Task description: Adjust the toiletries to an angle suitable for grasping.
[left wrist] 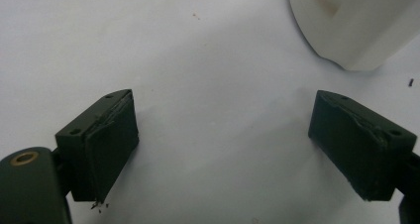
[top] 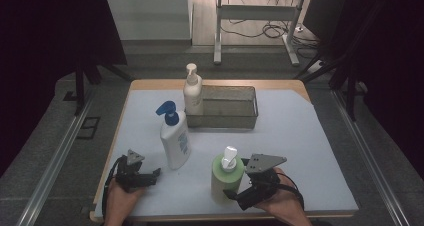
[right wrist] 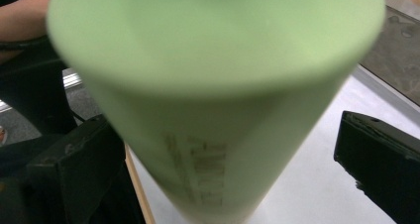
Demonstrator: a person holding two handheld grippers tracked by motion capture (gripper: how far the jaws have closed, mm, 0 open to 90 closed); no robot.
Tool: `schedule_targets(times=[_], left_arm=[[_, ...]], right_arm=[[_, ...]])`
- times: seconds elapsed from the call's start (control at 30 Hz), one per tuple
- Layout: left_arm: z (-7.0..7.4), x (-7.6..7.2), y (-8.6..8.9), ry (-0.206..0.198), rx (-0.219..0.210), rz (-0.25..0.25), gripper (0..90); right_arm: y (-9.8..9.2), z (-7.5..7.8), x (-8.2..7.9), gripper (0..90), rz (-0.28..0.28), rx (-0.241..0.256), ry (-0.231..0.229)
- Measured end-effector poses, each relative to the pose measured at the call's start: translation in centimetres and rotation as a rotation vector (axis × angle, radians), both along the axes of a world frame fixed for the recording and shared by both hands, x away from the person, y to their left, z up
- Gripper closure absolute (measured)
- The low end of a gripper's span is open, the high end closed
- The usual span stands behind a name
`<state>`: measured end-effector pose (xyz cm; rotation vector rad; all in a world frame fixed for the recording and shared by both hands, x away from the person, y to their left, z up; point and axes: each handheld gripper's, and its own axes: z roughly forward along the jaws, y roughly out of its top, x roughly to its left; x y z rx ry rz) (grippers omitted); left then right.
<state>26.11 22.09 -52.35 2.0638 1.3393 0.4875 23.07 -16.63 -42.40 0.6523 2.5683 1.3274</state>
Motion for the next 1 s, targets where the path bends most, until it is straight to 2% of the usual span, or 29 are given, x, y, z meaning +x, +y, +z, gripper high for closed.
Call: schedule_targets(times=[0.33,0.43,0.53,1.0], left_arm=[[0.0,0.0,0.0,0.000,0.000,0.000,11.5],[0.0,0.0,0.0,0.000,0.000,0.000,11.5],[0.0,0.0,0.0,0.000,0.000,0.000,11.5],[0.0,0.0,0.0,0.000,0.000,0.000,11.5]], right_arm=[[1.5,-0.1,0.4,1.8,0.008,-0.009,-0.006],[2.0,-0.1,0.5,6.3,0.015,-0.012,-0.011],[2.0,-0.1,0.4,11.1,0.028,-0.008,-0.022],[2.0,0.4,0.3,12.2,0.007,-0.044,-0.011]])
